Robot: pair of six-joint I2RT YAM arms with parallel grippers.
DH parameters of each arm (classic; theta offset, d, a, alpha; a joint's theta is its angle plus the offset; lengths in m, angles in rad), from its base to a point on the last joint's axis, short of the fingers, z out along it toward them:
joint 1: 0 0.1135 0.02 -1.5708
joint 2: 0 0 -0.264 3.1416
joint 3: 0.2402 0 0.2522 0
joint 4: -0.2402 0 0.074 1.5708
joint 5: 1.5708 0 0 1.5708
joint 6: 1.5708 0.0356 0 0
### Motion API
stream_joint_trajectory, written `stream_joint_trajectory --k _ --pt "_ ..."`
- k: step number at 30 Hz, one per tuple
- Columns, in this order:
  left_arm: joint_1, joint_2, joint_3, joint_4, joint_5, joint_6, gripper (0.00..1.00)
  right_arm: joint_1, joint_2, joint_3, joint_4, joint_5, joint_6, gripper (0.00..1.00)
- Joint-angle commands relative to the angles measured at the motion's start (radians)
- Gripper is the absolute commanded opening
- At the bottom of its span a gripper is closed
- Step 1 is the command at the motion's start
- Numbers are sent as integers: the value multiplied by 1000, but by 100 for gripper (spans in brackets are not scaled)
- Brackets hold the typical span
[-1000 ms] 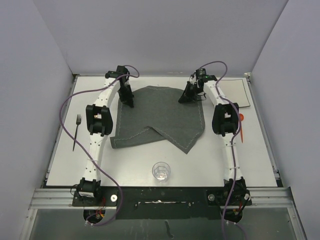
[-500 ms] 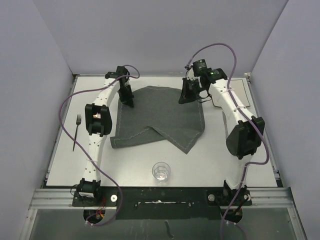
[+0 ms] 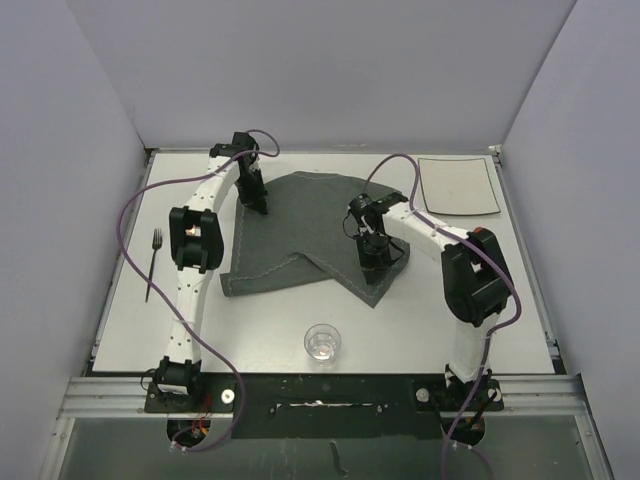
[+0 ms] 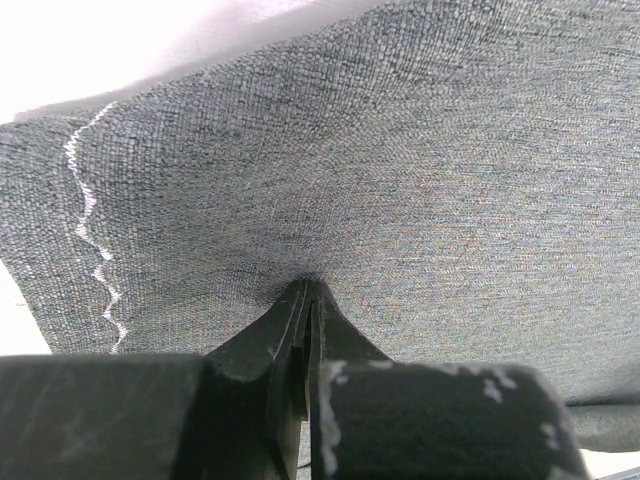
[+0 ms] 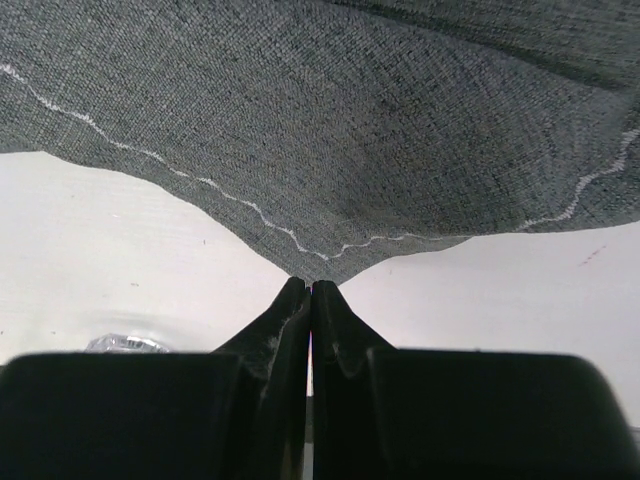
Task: Set the dinner table for one person
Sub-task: Flatten out the napkin at the center of the board.
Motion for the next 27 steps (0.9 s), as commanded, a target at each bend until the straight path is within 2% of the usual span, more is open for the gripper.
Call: stream_joint_trajectory --k 1,23,27 --pt "3 5 -44 23 -38 29 0 33 -57 26 26 116 46 0" --pt "18 25 -35 16 -40 33 0 100 130 -18 41 159 48 0" --pt "25 31 -25 11 -40 33 0 119 130 -69 27 151 49 0"
